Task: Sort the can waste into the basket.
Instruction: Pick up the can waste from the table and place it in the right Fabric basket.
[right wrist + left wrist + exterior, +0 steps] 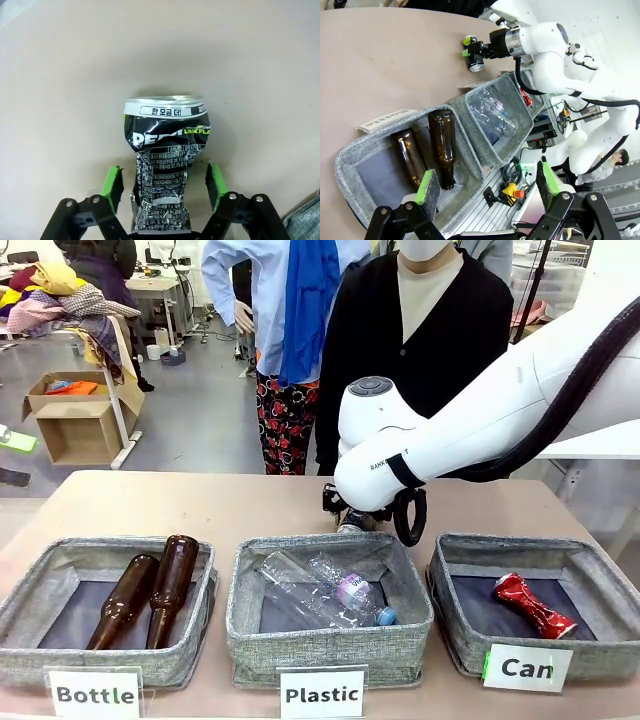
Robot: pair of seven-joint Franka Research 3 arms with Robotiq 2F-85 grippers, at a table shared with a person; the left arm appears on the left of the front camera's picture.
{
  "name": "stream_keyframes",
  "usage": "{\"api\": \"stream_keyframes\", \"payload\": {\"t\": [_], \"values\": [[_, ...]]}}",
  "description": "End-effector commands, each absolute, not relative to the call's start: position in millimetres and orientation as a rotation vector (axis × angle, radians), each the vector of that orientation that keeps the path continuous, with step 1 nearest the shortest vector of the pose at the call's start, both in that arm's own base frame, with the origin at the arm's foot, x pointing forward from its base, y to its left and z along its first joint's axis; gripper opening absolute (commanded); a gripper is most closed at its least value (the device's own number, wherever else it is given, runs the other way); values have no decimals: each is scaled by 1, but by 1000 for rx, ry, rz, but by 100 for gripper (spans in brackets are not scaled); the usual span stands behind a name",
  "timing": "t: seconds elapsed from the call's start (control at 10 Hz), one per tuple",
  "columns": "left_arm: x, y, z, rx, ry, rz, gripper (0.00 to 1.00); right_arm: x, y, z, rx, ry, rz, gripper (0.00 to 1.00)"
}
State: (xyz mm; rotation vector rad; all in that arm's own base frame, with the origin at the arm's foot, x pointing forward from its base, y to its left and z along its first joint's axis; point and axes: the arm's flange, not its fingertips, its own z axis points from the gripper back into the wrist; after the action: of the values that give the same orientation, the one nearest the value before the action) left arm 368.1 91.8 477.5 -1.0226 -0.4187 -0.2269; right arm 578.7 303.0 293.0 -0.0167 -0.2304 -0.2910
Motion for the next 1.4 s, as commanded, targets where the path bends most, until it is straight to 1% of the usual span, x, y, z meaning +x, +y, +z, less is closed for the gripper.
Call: {"api": "stream_keyframes", "payload": {"t": [0.0,0.1,0.2,0.7,1.0,1.3], "values": [[366,93,477,-1020,-428,-245,100,579,302,296,-58,-250,-258,0],[366,93,477,-1020,-428,-245,100,579,302,297,-63,-254,-266,36],[366,93,477,-1020,-428,-245,100,579,302,297,-69,-259,-266,0],[366,93,477,-1020,-428,-245,100,576,305,304,-69,-274,-247,0],[366,93,477,-1020,-428,-245,100,556,310,354,-86,-285,-194,0],[366,93,477,-1020,-428,-245,100,502,305,434,-41,-341,-18,0]]}}
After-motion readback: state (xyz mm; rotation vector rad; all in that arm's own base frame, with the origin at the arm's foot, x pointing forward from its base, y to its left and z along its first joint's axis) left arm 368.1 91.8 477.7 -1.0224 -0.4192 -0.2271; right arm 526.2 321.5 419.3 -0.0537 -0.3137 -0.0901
